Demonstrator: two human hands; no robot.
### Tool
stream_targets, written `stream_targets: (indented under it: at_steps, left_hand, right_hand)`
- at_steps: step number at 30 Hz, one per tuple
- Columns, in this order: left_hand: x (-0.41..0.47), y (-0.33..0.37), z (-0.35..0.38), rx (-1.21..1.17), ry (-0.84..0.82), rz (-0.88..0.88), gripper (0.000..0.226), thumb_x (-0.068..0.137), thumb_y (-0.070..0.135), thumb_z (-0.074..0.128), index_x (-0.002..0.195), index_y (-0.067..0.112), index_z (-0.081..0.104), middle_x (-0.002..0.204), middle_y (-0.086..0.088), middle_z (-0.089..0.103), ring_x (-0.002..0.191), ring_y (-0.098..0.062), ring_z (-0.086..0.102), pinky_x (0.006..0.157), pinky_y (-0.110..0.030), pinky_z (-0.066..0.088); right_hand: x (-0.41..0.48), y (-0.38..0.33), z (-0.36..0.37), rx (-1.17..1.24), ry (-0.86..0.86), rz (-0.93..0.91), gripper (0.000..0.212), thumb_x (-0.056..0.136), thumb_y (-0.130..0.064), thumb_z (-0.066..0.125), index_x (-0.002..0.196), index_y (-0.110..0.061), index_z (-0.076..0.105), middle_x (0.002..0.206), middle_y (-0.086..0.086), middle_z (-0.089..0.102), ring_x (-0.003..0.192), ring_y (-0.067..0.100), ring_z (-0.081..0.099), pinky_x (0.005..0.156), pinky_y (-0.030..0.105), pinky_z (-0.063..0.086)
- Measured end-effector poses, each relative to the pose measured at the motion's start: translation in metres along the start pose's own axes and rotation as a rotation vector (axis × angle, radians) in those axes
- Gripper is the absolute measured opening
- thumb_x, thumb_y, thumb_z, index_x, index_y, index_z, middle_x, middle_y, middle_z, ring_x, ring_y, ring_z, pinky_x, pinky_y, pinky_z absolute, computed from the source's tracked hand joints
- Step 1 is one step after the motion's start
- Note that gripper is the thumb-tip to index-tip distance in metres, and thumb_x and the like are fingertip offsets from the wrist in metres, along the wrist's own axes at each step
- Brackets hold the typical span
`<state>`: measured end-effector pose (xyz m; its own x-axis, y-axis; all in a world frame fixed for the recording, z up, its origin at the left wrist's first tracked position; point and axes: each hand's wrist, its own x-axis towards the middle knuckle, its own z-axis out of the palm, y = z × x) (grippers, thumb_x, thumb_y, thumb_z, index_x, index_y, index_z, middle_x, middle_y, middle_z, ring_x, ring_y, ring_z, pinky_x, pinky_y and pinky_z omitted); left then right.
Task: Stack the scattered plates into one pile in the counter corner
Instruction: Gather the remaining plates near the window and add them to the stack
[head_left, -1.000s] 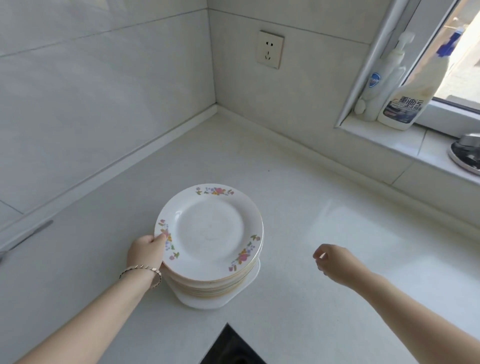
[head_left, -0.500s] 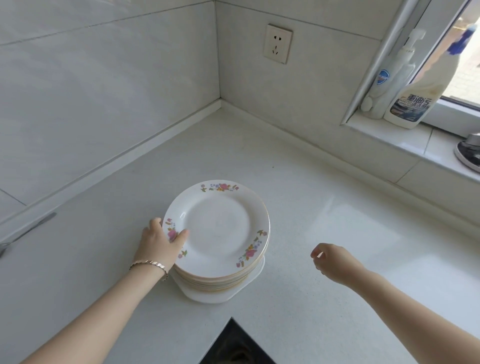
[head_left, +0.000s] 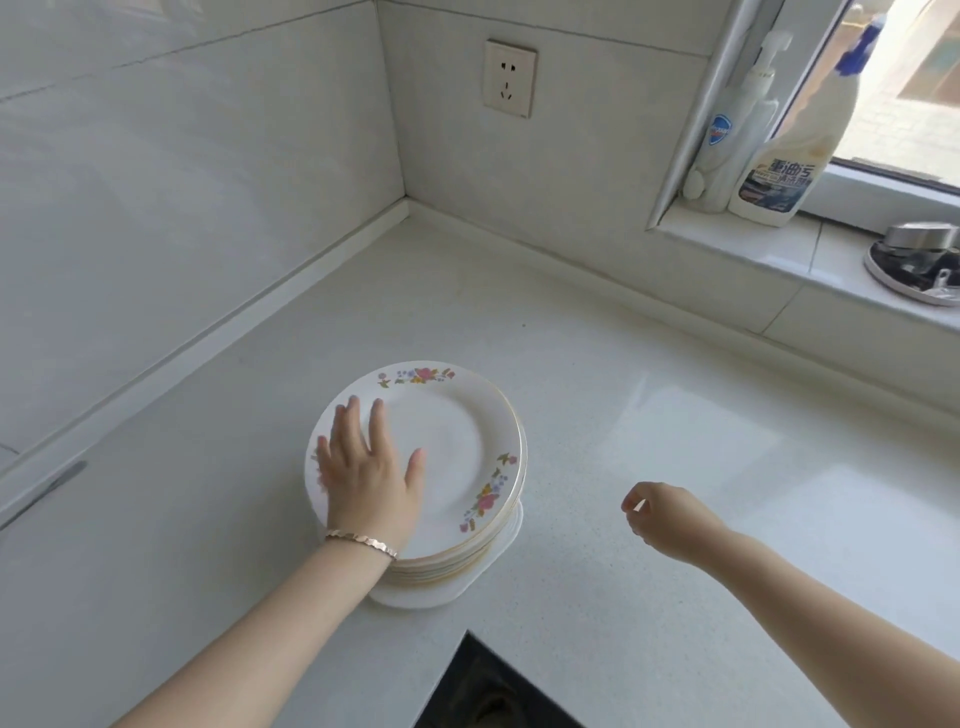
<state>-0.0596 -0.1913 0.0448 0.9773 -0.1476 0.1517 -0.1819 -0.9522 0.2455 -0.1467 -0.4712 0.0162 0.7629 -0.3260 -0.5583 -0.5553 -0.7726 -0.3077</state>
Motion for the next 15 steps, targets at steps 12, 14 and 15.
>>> stream_targets:
  at_steps: [12,14,15]
  left_hand:
    - [-0.048,0.244,0.046,-0.041,-0.712,0.521,0.019,0.095,0.023,0.031,0.084,0.015,0.045,0.068,0.001,0.043,0.077,-0.025,0.046,0.058,-0.025,0.031]
    - [-0.067,0.281,0.061,-0.02,-0.776,0.544,0.017,0.094,0.021,0.032,0.085,0.015,0.045,0.068,0.002,0.043,0.078,-0.025,0.047,0.062,-0.025,0.033]
    - [-0.078,0.301,0.068,-0.005,-0.793,0.564,0.018,0.094,0.021,0.032,0.086,0.015,0.047,0.072,0.0,0.048,0.078,-0.025,0.048,0.065,-0.025,0.035]
  right_hand:
    - [-0.082,0.166,-0.015,0.253,0.128,0.251,0.014,0.087,-0.019,0.043,0.09,-0.027,0.053,0.09,-0.004,0.06,0.09,0.02,0.064,0.075,0.027,0.048]
    - [-0.102,0.21,-0.016,0.289,0.153,0.305,0.012,0.088,-0.019,0.044,0.09,-0.027,0.053,0.089,-0.004,0.06,0.085,0.019,0.061,0.072,0.024,0.046]
    - [-0.113,0.234,-0.017,0.312,0.164,0.336,0.011,0.088,-0.018,0.045,0.089,-0.026,0.053,0.088,-0.003,0.06,0.083,0.019,0.06,0.072,0.025,0.047]
